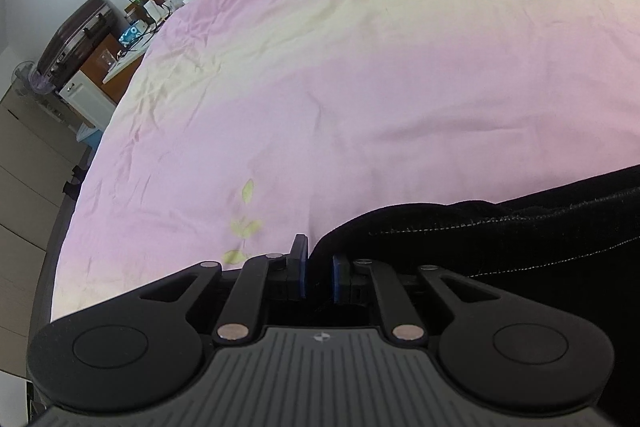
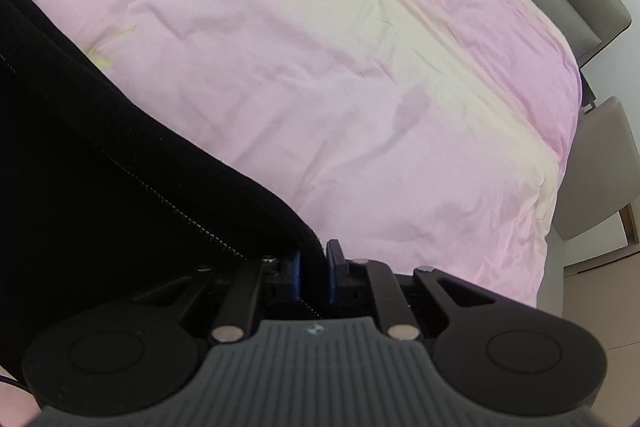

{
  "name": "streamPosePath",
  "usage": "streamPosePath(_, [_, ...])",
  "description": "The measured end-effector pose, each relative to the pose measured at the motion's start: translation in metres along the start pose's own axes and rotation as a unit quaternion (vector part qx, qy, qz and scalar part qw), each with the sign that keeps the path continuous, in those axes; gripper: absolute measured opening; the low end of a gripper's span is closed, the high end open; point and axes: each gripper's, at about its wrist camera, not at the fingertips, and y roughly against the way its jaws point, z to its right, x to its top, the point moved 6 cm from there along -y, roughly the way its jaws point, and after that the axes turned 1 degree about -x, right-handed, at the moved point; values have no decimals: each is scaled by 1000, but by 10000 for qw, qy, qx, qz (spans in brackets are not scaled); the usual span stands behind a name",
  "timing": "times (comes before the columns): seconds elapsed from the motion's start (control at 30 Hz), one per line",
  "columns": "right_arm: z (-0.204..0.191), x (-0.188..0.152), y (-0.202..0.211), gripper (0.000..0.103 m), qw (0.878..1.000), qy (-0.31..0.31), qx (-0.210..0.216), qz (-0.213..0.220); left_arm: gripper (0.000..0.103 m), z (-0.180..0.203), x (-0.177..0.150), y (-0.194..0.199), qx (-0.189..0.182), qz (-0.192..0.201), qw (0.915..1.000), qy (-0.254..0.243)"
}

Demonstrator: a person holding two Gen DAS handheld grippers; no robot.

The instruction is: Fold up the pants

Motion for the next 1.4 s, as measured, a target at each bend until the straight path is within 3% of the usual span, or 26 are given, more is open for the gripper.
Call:
streamPosePath(0.07, [1,1,-3,18,9999,-125,-68,-19,31,0,-1,-1,9,28,10000,-19])
streamPosePath(0.1, [4,1,-2,31,9998,-203,-90,-15,38,-2,-1,0,12,51,10000,7])
streamPosePath(0.17, [13,1,5,50,9991,-394,-134,30,80,-6,0,10,25,249,9997,83])
streamPosePath(0.2, [18,1,10,55,9987,-495,-115,68,83,-8,1,17,-18,367,9993,120])
streamPosePath(0.4, [55,-23,48,61,9904,-1377,-30,86,83,-6,-3,63,-364,596,9973,219])
streamPosePath(0.53, [78,-68,65,60,9726,-2319,81,-175,82,14,-23,94,-655,532,9964,31])
streamPosePath(0.67, [92,-122,71,52,9404,-3362,244,-446,78,38,-49,119,-912,374,9950,-183])
streamPosePath(0.83, [98,-179,64,50,8793,-4698,611,-488,77,72,-92,146,-1414,173,9896,-208])
streamPosePath(0.97, [99,-205,45,49,8132,-5724,977,-386,77,92,-117,159,-1586,126,9872,-122])
streamPosePath(1.1, [104,-218,25,46,7421,-6584,1245,-183,77,102,-133,161,-1806,-10,9826,422])
streamPosePath(1.13, [106,-221,22,42,7273,-6737,1305,-90,77,103,-136,160,-1850,-76,9814,509])
streamPosePath(1.17, [106,-223,18,27,7130,-6867,1412,-75,77,105,-139,159,-1856,-127,9809,566])
streamPosePath(1.2, [105,-225,15,24,7033,-6956,1462,-100,77,108,-144,158,-1845,-164,9810,584])
streamPosePath(1.23, [106,-226,16,23,7019,-6968,1472,-66,77,109,-146,158,-1839,-187,9810,592])
streamPosePath(1.3, [108,-222,27,14,7201,-6796,1397,87,77,110,-148,156,-1838,-214,9807,637])
streamPosePath(1.4, [115,-220,57,11,7320,-6671,1292,489,77,111,-150,155,-1834,-213,9806,660])
